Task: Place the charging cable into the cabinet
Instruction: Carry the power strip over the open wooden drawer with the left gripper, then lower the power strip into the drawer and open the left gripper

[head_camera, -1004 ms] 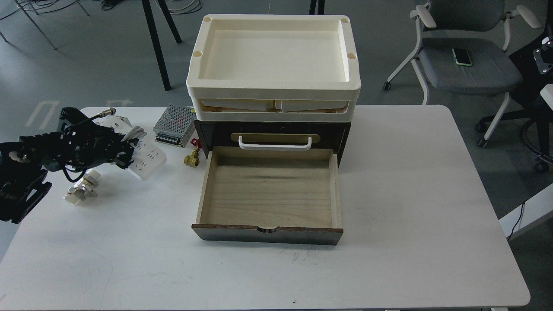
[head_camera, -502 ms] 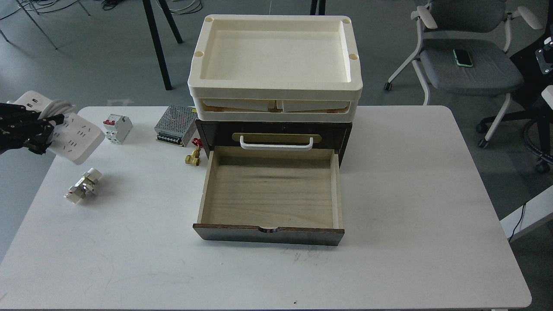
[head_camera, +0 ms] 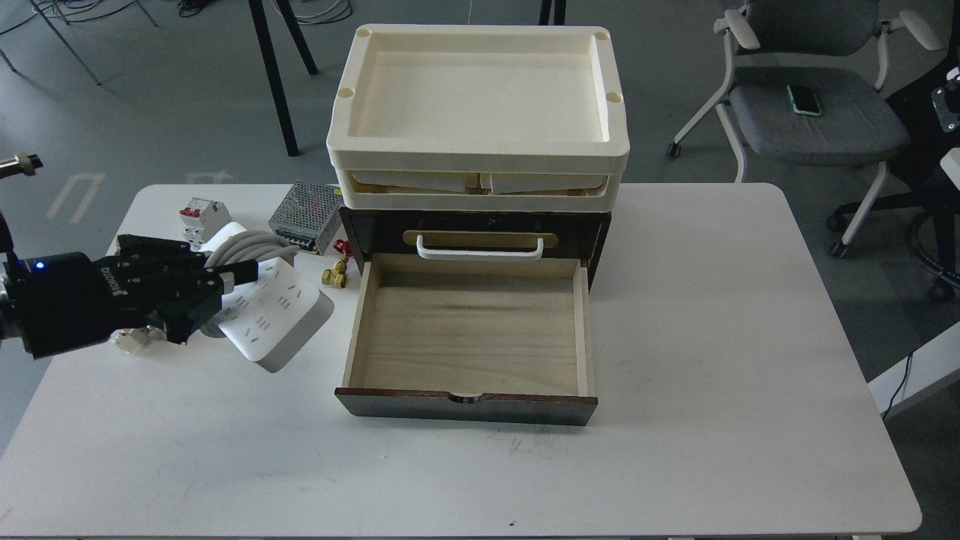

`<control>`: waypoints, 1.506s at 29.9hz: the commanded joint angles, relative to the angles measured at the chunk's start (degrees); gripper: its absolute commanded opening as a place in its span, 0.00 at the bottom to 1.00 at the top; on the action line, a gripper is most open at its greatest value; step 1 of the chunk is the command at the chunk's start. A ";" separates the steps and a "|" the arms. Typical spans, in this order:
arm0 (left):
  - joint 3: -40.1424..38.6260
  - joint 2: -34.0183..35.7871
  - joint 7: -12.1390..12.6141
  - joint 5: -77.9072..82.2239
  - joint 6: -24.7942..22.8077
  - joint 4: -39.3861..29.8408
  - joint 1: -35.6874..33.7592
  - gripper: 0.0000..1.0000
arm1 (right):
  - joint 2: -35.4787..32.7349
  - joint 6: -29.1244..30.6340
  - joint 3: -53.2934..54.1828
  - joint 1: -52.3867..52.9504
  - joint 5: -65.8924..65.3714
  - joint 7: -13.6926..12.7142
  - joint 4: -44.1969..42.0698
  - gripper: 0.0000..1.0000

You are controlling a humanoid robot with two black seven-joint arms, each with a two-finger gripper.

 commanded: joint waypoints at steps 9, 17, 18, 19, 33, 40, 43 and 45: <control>0.22 -20.36 -0.02 -7.19 -7.35 4.48 0.32 0.00 | 0.10 0.01 -0.01 -0.61 -0.01 0.00 -0.80 1.00; 0.49 -30.30 -0.02 -7.45 -10.42 14.15 0.50 0.00 | 0.10 0.01 0.08 -0.79 -0.01 0.00 -0.80 1.00; 0.49 -31.27 -0.02 -7.45 -10.42 15.29 0.50 0.00 | 0.10 0.01 -0.01 -0.79 -0.01 0.00 -0.80 1.00; 0.49 -32.50 -0.02 -7.45 -10.42 16.78 0.58 0.00 | 0.10 0.01 -0.01 -0.79 -0.01 0.00 -0.80 1.00; 0.49 -43.31 -0.02 -9.83 -12.18 32.96 0.76 0.00 | 0.10 0.01 0.08 -1.23 -0.01 0.00 -1.15 1.00; 0.49 -48.14 -0.02 -9.83 -11.83 38.93 0.76 0.00 | 0.19 0.01 0.08 -1.58 0.08 0.00 -1.68 1.00; 1.19 -51.48 -0.02 -9.48 -11.48 44.37 0.85 0.00 | 0.27 0.01 0.26 -1.58 0.08 0.09 -1.59 1.00; 2.59 -53.85 -0.02 -9.21 -11.39 48.42 1.02 0.00 | 0.27 0.01 0.52 -1.58 0.08 0.09 -1.59 1.00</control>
